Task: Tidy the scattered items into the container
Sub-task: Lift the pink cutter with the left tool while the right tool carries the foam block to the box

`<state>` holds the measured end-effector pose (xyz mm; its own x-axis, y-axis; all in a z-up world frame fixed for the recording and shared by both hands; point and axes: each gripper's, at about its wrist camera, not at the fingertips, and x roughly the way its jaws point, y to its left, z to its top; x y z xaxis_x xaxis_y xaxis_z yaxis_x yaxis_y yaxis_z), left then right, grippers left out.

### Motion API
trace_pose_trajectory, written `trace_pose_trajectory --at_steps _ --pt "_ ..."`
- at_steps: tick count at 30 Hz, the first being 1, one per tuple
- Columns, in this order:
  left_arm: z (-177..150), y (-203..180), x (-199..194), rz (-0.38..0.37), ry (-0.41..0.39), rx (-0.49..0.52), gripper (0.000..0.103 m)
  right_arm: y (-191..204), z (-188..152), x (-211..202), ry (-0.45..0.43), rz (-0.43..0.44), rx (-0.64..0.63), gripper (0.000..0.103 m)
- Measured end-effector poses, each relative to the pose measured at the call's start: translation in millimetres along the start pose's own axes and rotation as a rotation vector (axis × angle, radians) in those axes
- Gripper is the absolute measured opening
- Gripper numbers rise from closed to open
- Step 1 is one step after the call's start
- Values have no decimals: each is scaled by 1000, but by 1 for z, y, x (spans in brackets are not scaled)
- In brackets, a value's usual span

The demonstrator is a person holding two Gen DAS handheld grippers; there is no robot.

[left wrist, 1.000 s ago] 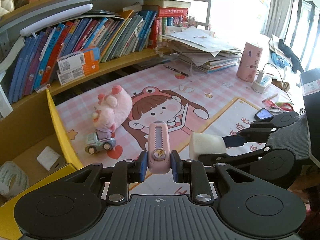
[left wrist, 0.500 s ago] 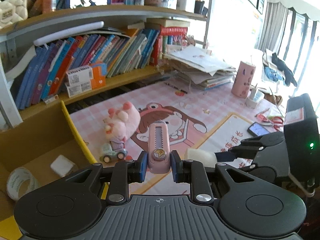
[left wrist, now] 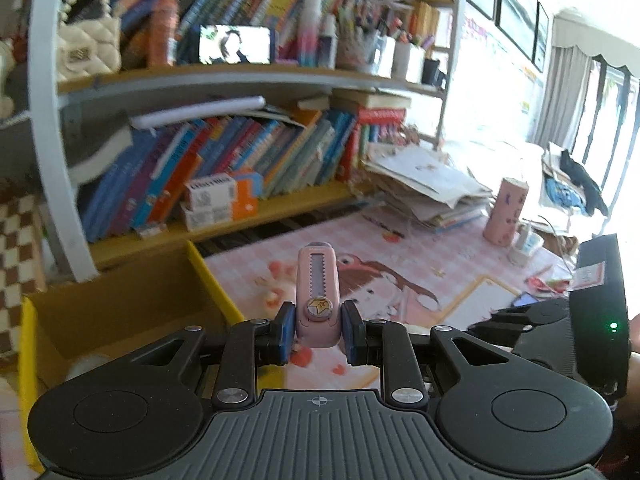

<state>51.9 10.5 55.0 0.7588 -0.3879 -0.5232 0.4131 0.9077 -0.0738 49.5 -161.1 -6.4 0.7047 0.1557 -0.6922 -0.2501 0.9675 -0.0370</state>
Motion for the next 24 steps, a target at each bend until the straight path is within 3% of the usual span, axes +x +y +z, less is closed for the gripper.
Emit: trace_pose_trajectory --at_steps 12,24 --pt "7 53 -35 123 -67 -69 23 37 38 -11 -87 62 -80 35" --pt "2 91 -46 207 -83 -123 23 71 69 -13 -162 112 -168 35"
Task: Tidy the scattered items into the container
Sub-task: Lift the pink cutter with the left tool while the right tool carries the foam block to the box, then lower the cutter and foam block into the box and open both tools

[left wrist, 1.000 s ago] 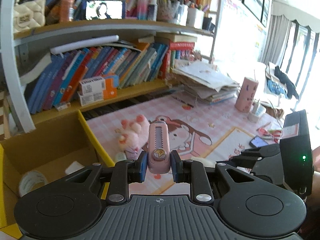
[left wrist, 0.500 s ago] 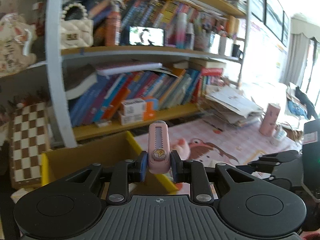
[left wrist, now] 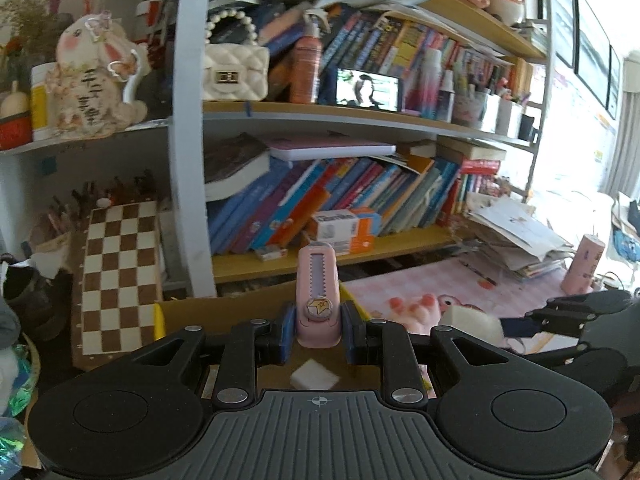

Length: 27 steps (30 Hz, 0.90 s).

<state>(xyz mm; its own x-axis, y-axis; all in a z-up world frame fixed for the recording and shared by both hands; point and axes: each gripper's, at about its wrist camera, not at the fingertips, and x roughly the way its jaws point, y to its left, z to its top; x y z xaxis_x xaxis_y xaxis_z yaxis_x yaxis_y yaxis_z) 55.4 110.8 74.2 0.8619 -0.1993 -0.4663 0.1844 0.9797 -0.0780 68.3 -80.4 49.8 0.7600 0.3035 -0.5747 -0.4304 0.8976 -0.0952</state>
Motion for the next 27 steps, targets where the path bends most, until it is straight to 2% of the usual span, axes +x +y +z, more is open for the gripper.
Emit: trace_pose_trajectory --at_steps 12,27 --pt "0 21 7 31 -2 -29 23 26 47 12 -95 70 -99 35" --pt "-17 43 24 84 42 -77 23 43 63 48 -64 151 -167 35"
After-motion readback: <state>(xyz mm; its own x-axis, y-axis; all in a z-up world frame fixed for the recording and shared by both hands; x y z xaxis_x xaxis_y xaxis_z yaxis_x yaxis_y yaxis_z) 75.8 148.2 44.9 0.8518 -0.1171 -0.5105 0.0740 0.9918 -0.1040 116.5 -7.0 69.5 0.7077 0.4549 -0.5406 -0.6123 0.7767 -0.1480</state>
